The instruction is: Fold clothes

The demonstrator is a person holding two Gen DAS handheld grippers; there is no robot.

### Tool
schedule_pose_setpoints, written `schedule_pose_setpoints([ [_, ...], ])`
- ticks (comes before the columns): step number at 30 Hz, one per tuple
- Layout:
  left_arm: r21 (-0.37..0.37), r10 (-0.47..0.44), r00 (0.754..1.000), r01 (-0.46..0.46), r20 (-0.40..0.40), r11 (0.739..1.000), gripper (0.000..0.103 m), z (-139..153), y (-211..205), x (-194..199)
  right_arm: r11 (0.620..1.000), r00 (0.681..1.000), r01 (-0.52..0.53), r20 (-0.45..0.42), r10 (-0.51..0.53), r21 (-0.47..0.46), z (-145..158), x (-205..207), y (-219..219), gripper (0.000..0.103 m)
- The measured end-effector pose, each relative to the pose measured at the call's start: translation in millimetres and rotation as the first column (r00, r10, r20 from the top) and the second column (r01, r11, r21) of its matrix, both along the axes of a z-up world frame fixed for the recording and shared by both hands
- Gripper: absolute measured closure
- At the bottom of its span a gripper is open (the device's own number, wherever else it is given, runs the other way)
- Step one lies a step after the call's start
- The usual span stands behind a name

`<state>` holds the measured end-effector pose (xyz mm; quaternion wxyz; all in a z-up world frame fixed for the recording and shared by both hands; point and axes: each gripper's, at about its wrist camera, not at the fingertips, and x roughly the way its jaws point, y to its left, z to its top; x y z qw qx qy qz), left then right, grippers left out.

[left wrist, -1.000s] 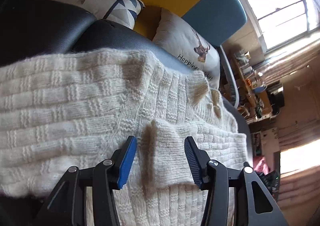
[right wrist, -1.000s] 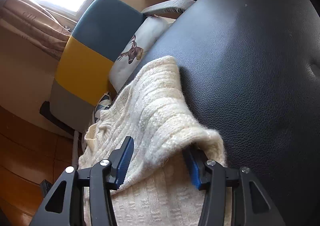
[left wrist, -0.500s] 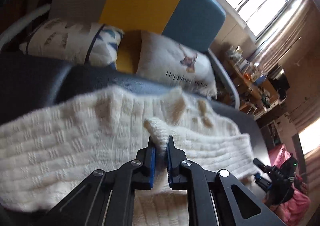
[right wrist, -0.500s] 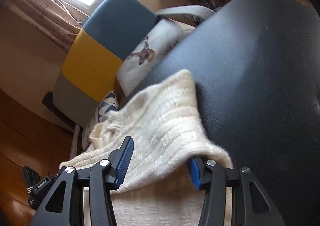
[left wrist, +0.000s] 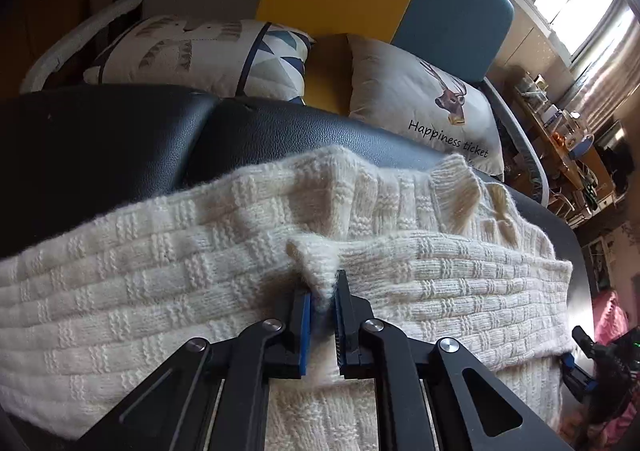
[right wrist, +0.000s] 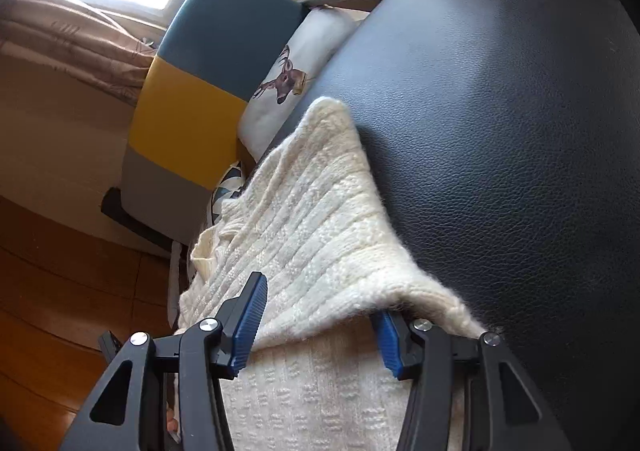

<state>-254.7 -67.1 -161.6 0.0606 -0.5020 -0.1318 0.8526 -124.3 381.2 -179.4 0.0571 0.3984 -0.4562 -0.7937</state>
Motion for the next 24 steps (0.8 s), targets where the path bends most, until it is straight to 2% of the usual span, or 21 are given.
schedule_pose_setpoints([
  [4,-0.06,-0.005,1.0,0.005,-0.01,0.998,0.093,7,3,5,0.999,0.999,-0.035,0.003,0.035,-0.001,12,14,10,0.051],
  [6,-0.044,-0.004,1.0,0.005,0.008,0.999,0.092,7,1,5,0.996,0.998,-0.051,-0.026,0.053,0.07,29,17,10,0.051],
  [8,-0.012,0.01,0.999,-0.01,0.034,1.0,0.089,7,-3,6,0.982,0.995,-0.059,-0.069,0.073,0.18,47,9,7,0.051],
  [10,0.008,0.049,0.998,-0.049,0.038,0.999,0.086,12,-9,9,0.948,0.989,-0.074,-0.099,0.11,0.309,62,-11,-2,0.051],
  [12,0.011,0.09,0.996,-0.09,-0.002,0.996,0.086,23,-15,15,0.899,0.981,-0.109,-0.103,0.167,0.424,71,-35,-15,0.051],
  [14,0.062,0.1,0.993,-0.096,-0.064,0.993,0.084,37,-17,22,0.84,0.971,-0.161,-0.068,0.228,0.517,70,-62,-30,0.052],
  [16,0.101,0.059,0.994,-0.049,-0.097,0.994,0.079,45,-9,24,0.803,0.966,-0.217,0.006,0.258,0.555,57,-88,-38,0.052],
  [18,0.061,-0.001,0.993,0.008,-0.114,0.998,0.076,45,8,22,0.773,0.958,-0.272,0.086,0.274,0.573,40,-113,-42,0.052],
  [20,-0.016,-0.068,0.994,0.067,-0.087,0.998,0.075,34,27,15,0.751,0.947,-0.319,0.156,0.282,0.578,22,-132,-43,0.051],
  [22,-0.101,-0.085,0.996,0.083,-0.016,0.991,0.075,12,35,5,0.729,0.945,-0.319,0.145,0.293,0.606,19,-136,-44,0.051],
  [24,-0.116,-0.082,0.997,0.082,-0.001,0.99,0.074,-4,33,2,0.703,0.933,-0.352,0.168,0.319,0.618,20,-136,-47,0.051],
])
